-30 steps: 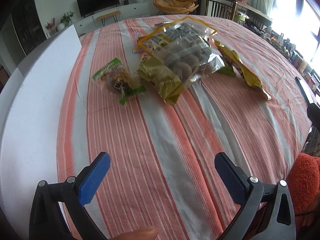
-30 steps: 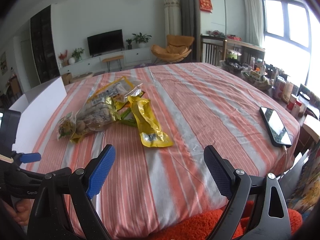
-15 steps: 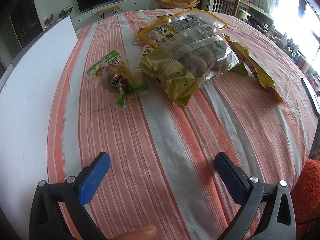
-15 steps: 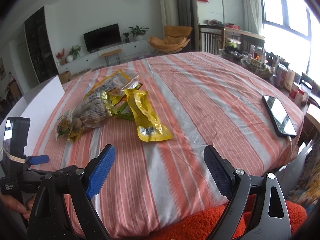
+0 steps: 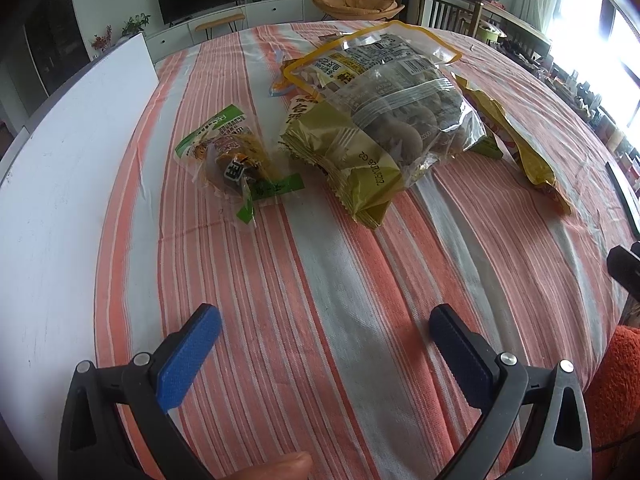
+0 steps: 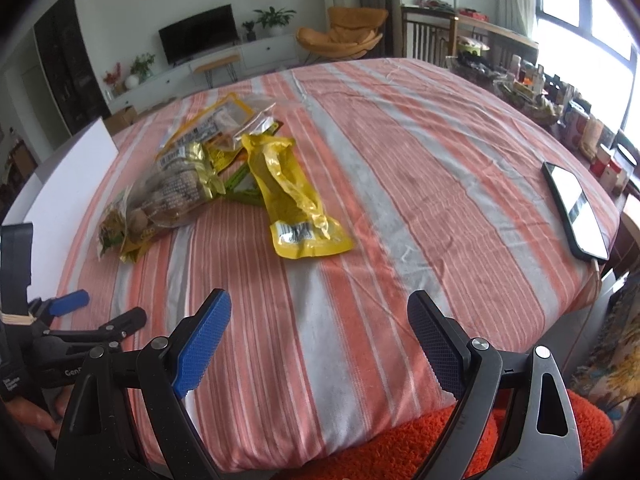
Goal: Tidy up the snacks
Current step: 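Lower the left tool over the clear bag while the right tool nears the yellow pouch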
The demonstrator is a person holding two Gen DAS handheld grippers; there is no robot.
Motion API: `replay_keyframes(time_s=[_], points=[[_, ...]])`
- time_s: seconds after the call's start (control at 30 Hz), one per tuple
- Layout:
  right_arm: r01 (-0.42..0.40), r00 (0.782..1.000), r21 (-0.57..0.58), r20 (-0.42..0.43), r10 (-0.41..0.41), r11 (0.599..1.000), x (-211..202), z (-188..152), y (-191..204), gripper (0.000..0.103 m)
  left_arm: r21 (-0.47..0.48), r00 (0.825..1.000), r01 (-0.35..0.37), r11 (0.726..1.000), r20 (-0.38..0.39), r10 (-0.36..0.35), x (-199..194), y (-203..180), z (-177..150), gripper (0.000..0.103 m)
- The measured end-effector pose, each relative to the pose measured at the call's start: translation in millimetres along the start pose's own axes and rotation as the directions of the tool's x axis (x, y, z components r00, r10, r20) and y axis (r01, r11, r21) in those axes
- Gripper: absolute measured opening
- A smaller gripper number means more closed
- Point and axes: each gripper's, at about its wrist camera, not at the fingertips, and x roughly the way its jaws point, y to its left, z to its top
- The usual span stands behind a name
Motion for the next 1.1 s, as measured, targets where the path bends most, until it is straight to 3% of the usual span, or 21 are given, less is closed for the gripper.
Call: replay_keyframes(time_s=[0.23, 0.47, 0.6, 0.83, 0.97, 1.1], points=[[0.001, 0.996, -0.051, -0.091, -0.005, 0.999, 20, 10, 17, 0.092, -0.033, 0.999, -0.017, 0.999, 0.042, 0.019, 9, 10, 12, 0.103], [0.009, 0.994, -0.072, -0.111, -0.017, 0.997, 38, 18, 30, 0.092, -0.045, 0.997, -0.026, 0.999, 0.069, 0.029, 18, 19, 26, 0.103], [0.058, 0.992, -0.119, -0.107, -0.071, 0.991, 47, 26, 29, 0.092, -0.026, 0.997, -0.015, 1.000, 0.082, 0.017, 25, 27, 37, 0.103], [0.061, 0.983, -0.109, -0.167, -0.079, 0.992, 72, 26, 21, 0.092, -0.024, 0.994, -0.012, 1.000, 0.109, 0.014, 37, 33, 56, 0.103], [0.056, 0.986, -0.058, -0.155, -0.065, 0.997, 79, 31, 15, 0.093, -0.073, 0.993, -0.043, 0.996, 0.108, 0.050, 52, 36, 83, 0.103], [0.067, 0.991, -0.046, -0.115, -0.072, 0.997, 83, 36, 14, 0.093, -0.077, 0.993, -0.047, 0.996, 0.108, 0.055, 55, 37, 88, 0.103]])
